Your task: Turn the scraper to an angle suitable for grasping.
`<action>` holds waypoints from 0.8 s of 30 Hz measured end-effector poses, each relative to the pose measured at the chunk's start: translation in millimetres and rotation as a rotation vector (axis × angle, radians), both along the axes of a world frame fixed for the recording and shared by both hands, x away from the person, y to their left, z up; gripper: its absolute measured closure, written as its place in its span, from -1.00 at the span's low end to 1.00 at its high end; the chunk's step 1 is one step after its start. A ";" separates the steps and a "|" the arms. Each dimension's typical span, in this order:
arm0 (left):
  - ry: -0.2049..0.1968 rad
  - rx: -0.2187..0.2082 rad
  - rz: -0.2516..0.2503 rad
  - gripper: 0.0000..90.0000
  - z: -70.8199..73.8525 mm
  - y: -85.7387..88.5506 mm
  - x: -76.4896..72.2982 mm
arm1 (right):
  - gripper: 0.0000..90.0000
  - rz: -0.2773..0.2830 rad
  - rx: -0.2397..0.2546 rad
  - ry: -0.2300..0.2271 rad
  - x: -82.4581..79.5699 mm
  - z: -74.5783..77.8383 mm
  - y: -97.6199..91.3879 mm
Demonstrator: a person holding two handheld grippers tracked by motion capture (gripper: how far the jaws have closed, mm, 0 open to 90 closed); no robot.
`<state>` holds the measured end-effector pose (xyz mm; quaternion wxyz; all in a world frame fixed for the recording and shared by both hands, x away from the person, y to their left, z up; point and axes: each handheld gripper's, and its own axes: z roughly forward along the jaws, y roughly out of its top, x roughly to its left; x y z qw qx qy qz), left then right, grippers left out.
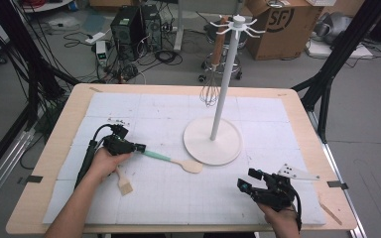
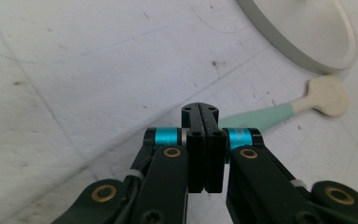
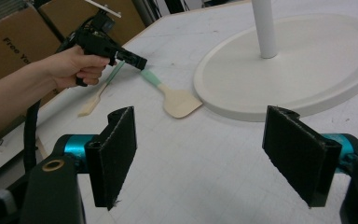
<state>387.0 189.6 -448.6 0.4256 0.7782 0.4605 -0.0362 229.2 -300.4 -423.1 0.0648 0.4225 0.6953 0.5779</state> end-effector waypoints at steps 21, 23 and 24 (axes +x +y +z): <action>0.015 -0.072 -0.076 0.99 -6.3 -39.8 -11.0 | -0.44 0.012 -0.003 0.008 2.0 -0.4 4.1; 0.009 -0.060 -0.082 0.99 -5.1 -44.3 -12.0 | -0.44 0.010 -0.003 0.008 1.9 -0.2 3.6; 0.009 -0.048 -0.091 0.99 -3.9 -46.4 -12.3 | -0.44 0.010 -0.004 0.005 2.3 -0.5 3.2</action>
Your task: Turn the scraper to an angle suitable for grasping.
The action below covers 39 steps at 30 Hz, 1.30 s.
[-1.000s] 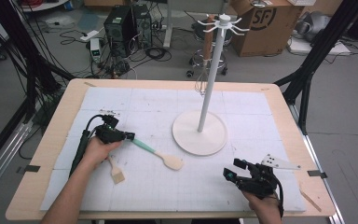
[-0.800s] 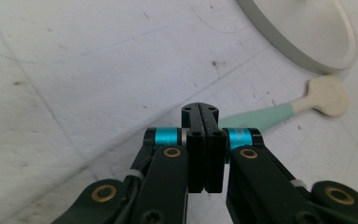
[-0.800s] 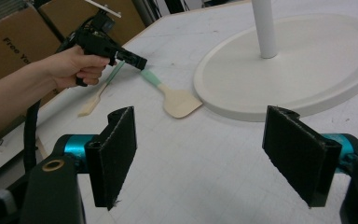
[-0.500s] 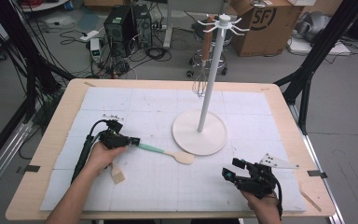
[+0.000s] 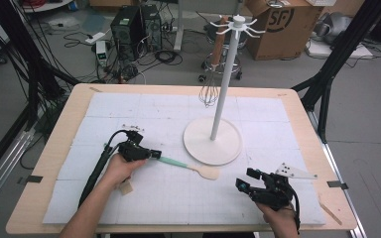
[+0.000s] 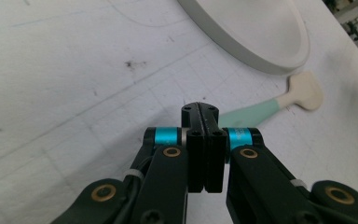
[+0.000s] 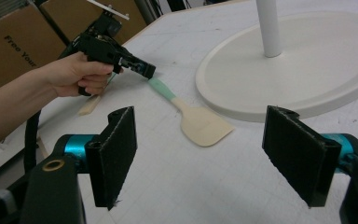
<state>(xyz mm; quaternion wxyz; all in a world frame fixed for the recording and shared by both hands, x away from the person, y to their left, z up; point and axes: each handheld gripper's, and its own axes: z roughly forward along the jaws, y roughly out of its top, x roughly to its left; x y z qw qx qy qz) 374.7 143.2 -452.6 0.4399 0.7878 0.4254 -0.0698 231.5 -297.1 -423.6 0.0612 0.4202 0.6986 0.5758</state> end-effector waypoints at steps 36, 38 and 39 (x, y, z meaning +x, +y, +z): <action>-0.069 -0.015 -0.137 0.00 12.1 -63.0 -34.4 | -0.44 -0.008 0.009 -0.001 -3.5 -0.5 -5.9; -0.081 -0.020 -0.142 -0.22 12.1 -56.0 -41.6 | -0.44 -0.003 0.010 0.000 -3.5 -0.6 -4.9; -0.091 -0.012 -0.138 -0.28 12.5 -53.0 -45.2 | -0.44 -0.002 0.009 -0.001 -3.4 -0.7 -4.6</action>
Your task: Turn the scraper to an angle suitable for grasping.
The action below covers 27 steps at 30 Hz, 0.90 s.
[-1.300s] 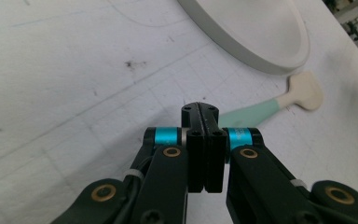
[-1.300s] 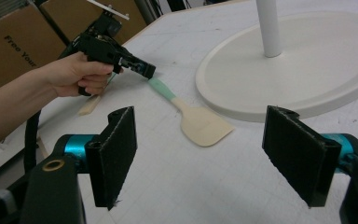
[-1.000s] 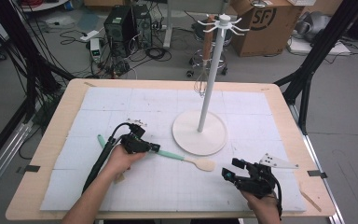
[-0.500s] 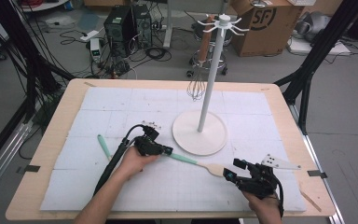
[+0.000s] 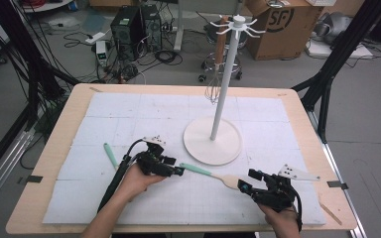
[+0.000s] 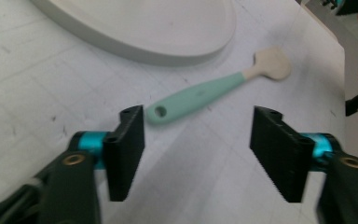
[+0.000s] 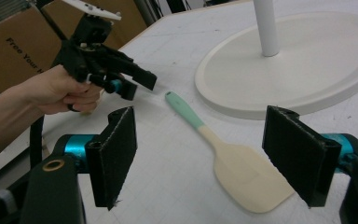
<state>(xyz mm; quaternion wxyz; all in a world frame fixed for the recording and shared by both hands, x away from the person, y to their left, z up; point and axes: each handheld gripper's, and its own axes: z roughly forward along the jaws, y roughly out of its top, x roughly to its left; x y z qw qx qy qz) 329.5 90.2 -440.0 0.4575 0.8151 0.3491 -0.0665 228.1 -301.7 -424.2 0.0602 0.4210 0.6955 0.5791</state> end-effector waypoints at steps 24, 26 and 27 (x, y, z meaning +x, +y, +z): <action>-0.136 -0.019 0.046 -0.41 10.9 69.4 -108.7 | -0.44 0.013 -0.010 0.009 0.5 -3.2 4.8; -0.130 -0.022 0.054 -0.41 8.1 75.3 -113.9 | -0.44 0.012 -0.009 0.009 0.4 -3.1 5.0; -0.127 -0.023 0.056 -0.41 7.1 77.4 -115.5 | -0.44 0.014 -0.009 0.006 0.6 -3.2 5.1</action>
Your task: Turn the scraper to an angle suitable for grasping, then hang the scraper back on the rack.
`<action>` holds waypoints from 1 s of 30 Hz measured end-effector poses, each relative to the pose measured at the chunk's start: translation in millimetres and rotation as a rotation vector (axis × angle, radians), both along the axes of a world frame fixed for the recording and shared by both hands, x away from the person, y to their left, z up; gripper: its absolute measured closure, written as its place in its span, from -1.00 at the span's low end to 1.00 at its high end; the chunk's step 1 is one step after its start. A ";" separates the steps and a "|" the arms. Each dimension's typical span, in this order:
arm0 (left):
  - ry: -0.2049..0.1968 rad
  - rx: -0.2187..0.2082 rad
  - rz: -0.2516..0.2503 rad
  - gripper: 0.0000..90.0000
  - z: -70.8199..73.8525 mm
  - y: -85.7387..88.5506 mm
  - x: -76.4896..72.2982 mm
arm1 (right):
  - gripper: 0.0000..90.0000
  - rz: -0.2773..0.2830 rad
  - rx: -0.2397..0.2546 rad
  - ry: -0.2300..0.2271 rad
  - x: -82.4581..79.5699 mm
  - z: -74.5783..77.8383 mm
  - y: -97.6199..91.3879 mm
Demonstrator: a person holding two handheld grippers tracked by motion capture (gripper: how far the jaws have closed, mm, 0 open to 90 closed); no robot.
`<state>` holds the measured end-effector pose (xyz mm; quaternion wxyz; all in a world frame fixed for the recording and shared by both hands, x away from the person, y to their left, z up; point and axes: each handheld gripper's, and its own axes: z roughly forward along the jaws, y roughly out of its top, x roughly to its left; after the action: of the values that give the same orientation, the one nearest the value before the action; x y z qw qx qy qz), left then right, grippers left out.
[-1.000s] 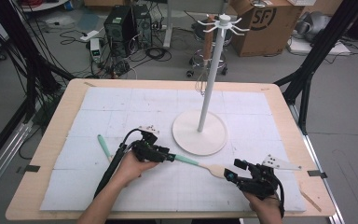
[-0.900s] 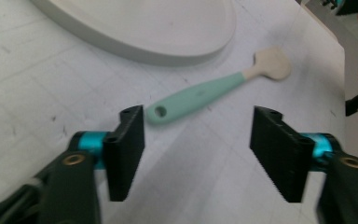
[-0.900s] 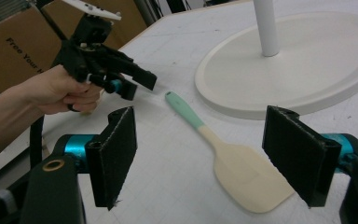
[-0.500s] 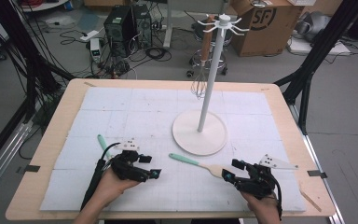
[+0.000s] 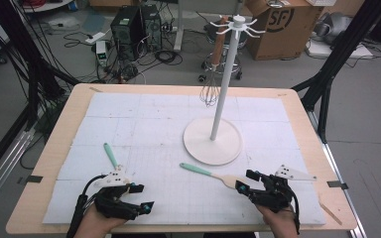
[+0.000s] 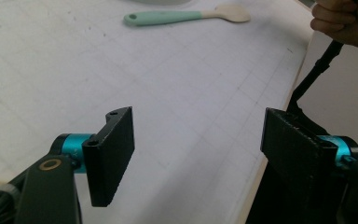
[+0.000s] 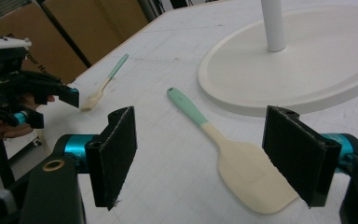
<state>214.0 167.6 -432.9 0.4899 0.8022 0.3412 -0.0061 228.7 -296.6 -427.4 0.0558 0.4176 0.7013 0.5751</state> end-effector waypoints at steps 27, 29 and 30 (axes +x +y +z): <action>0.009 -0.033 -0.021 -0.42 1.3 0.4 -2.7 | 0.02 0.201 -0.276 0.197 68.0 -9.8 75.1; 0.014 -0.034 -0.023 -0.42 1.2 1.0 -2.8 | 0.04 0.198 -0.282 0.211 72.4 -12.7 74.7; 0.014 -0.037 -0.023 -0.42 1.2 1.2 -2.9 | 0.09 0.195 -0.284 0.216 74.0 -13.9 74.5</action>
<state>211.1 168.8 -431.6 0.5023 0.7968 0.3351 -0.0238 302.7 -222.1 -441.4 -0.0173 0.3946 0.8145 0.4250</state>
